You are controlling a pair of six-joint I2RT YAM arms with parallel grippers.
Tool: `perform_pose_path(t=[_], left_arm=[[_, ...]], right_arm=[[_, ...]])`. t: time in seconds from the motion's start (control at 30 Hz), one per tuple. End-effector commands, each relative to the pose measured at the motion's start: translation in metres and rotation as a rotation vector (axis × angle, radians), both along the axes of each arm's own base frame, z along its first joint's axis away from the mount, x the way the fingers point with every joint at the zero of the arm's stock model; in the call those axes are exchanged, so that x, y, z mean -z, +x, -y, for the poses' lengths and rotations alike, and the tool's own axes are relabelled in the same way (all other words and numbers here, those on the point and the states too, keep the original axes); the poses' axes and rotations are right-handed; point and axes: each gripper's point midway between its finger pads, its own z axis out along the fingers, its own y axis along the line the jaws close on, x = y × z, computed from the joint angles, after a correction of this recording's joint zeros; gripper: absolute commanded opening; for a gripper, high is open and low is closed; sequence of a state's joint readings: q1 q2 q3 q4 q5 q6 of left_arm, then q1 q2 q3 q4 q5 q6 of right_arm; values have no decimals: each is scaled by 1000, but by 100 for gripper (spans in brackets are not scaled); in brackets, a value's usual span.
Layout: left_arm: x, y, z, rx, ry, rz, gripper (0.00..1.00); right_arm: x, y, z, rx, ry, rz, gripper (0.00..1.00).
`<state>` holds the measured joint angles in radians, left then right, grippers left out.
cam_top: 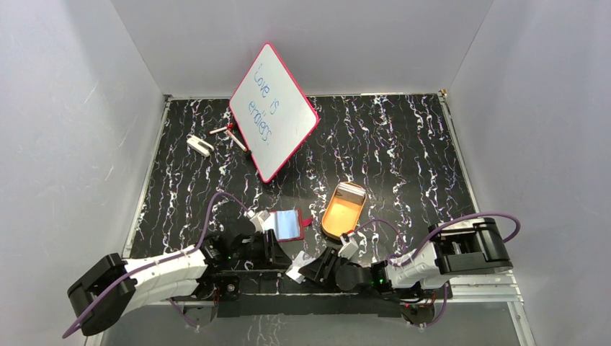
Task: Put the credit cards into the card holder
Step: Pick up the credit card from the center of the board.
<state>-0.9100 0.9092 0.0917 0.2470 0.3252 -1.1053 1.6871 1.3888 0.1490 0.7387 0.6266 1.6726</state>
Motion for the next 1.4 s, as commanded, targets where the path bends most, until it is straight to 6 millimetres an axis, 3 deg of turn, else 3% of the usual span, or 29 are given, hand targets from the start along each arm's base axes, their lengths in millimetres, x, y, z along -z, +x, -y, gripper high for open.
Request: perform_pose_path(t=[0.0,0.27,0.83,1.1,1.37], left_arm=[[33,-24,-24,27,124,-87,34],[33,-25,-20,40,118,-89,32],[36,-25,-25,13,127,-84,30],[35,-24,-25,9,124,-80,30],[34,-28,-21,32,115,-97,30]], right_arm=[[-14,9,-4,35,69,43,56],[-25,11,-11,39,105,78,54],[11,5,9,103,13,-76,58],[11,6,13,120,-18,-57,59],[5,9,3,122,49,-34,58]])
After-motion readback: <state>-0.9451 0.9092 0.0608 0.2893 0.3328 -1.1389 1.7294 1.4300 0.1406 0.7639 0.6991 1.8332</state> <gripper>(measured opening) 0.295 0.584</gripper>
